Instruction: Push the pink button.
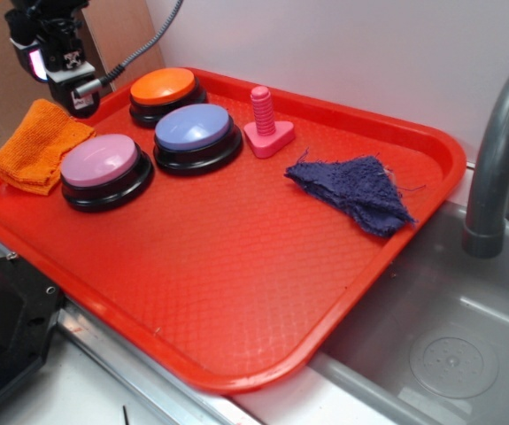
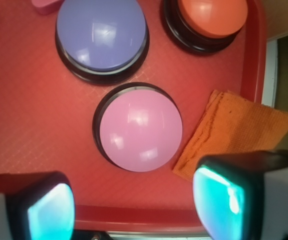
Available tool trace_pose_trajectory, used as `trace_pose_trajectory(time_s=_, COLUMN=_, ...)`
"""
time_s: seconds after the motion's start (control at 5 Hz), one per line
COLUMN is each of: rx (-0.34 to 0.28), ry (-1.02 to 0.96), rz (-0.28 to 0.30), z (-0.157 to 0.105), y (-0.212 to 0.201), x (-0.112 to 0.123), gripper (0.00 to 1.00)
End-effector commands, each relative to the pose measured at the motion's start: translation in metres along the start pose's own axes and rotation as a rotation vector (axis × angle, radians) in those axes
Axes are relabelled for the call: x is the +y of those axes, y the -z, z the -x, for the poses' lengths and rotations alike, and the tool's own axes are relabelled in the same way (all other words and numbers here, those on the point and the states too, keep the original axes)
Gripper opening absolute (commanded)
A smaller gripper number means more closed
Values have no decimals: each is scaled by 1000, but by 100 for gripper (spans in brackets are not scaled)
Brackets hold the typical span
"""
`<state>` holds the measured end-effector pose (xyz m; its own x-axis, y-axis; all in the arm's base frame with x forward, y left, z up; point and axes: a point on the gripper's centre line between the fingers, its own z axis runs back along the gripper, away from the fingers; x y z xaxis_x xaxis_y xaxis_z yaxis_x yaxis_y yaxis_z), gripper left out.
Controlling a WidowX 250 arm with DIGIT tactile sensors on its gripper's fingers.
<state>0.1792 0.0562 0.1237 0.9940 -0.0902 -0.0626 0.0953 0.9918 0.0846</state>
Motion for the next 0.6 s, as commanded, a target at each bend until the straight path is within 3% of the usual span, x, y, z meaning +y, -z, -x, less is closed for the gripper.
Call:
trace_pose_trajectory(time_s=0.0, rx=-84, ry=-3, rz=-5, z=-7, y=-23, x=-1, gripper=100)
trace_pose_trajectory(time_s=0.4, rx=-86, ry=17, rz=10, z=-8, y=-26, x=-7, gripper=100)
